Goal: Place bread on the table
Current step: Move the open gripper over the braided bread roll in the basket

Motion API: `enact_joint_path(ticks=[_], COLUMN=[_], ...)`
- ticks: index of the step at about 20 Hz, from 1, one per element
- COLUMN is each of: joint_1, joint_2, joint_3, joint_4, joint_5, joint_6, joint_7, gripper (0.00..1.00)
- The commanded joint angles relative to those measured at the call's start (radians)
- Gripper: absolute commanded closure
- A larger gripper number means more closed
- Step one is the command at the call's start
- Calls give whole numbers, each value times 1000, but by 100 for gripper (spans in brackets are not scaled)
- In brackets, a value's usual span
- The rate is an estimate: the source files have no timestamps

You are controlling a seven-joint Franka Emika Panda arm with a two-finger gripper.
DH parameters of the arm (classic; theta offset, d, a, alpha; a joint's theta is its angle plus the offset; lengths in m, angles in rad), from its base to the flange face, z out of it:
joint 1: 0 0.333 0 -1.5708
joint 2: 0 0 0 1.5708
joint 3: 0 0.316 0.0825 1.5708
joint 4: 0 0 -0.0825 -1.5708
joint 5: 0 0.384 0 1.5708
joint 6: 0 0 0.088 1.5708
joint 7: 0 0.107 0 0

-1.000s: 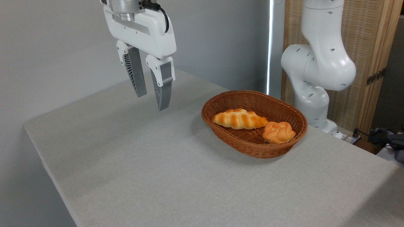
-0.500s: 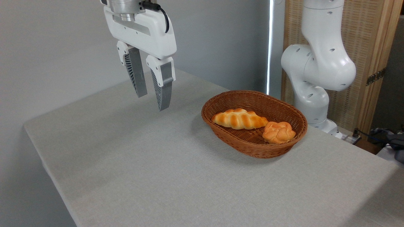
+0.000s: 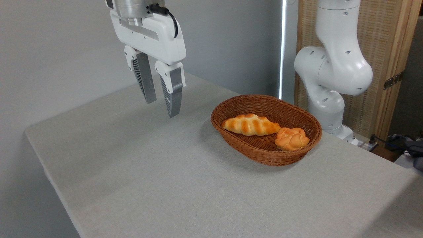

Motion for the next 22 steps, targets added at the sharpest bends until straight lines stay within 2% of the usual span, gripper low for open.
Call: enact_joint_path(ticks=[1,4,8,12,15,17,22], joint_1=[-8,-14,-64,-161,-216,-230,-229], joint_2=[-81,-209,-350,-437,-493,-517,-583], joint_3=[-2,-2,-1,10,11,11,14], joint_4=[-103,-268,-450,-582,-680,-740,-867], joint_5=[-16,-17,-17,-13,-11,-8,-6], joint_6=[-12,19,38,45,48,60,79], joint_7=[22,117,186,256,277,284,421], gripper=[0,0,0,0,0,0,0])
